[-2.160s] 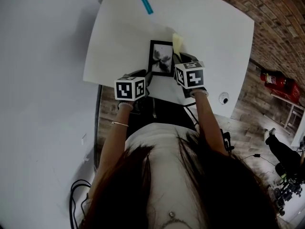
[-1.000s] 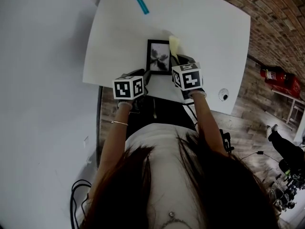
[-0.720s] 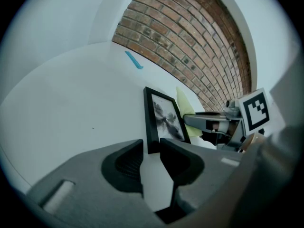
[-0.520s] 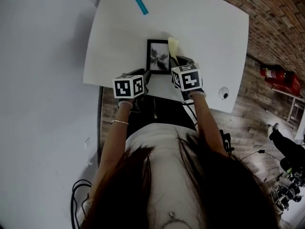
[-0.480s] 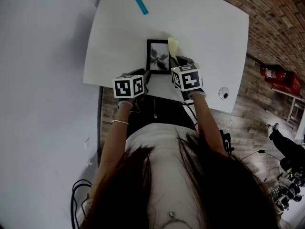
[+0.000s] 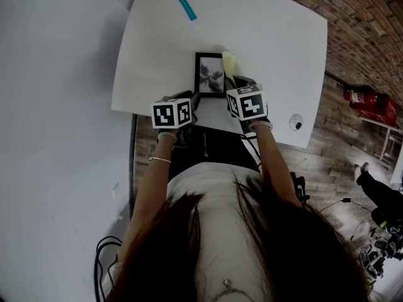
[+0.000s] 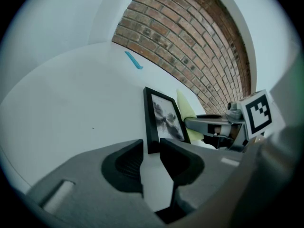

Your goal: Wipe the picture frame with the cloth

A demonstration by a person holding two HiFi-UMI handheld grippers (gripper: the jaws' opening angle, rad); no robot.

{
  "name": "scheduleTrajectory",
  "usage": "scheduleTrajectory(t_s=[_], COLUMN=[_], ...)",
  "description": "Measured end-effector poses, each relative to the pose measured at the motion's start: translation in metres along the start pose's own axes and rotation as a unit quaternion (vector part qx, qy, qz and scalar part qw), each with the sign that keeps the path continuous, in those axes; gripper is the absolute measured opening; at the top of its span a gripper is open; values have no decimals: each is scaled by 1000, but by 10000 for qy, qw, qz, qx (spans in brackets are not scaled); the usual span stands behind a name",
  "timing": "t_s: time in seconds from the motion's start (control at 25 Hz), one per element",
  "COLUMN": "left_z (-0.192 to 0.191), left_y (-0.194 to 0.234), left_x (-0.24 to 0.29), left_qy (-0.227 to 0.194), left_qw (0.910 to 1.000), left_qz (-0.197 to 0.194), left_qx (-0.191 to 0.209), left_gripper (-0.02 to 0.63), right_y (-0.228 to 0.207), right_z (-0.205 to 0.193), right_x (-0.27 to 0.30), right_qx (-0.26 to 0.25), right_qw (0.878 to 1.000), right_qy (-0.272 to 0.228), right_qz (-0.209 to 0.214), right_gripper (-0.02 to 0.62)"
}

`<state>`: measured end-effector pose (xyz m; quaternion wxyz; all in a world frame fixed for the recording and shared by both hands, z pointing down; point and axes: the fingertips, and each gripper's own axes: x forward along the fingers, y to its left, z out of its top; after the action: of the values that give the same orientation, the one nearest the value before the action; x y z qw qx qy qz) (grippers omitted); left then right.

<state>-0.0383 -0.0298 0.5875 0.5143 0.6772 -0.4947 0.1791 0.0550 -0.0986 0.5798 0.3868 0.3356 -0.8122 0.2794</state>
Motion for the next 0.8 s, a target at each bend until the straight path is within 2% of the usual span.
scheduleTrajectory(t_s=[0.8], left_z=[1], left_y=[-1], left_x=[2], left_qy=[8], left_qw=[10000], left_qz=[-10], left_qx=[16], left_gripper=[115], right_y=[5], right_z=[-11], right_x=[-4], right_qx=[53], right_qw=[9999], right_qy=[106], right_qz=[-30], right_gripper=[34])
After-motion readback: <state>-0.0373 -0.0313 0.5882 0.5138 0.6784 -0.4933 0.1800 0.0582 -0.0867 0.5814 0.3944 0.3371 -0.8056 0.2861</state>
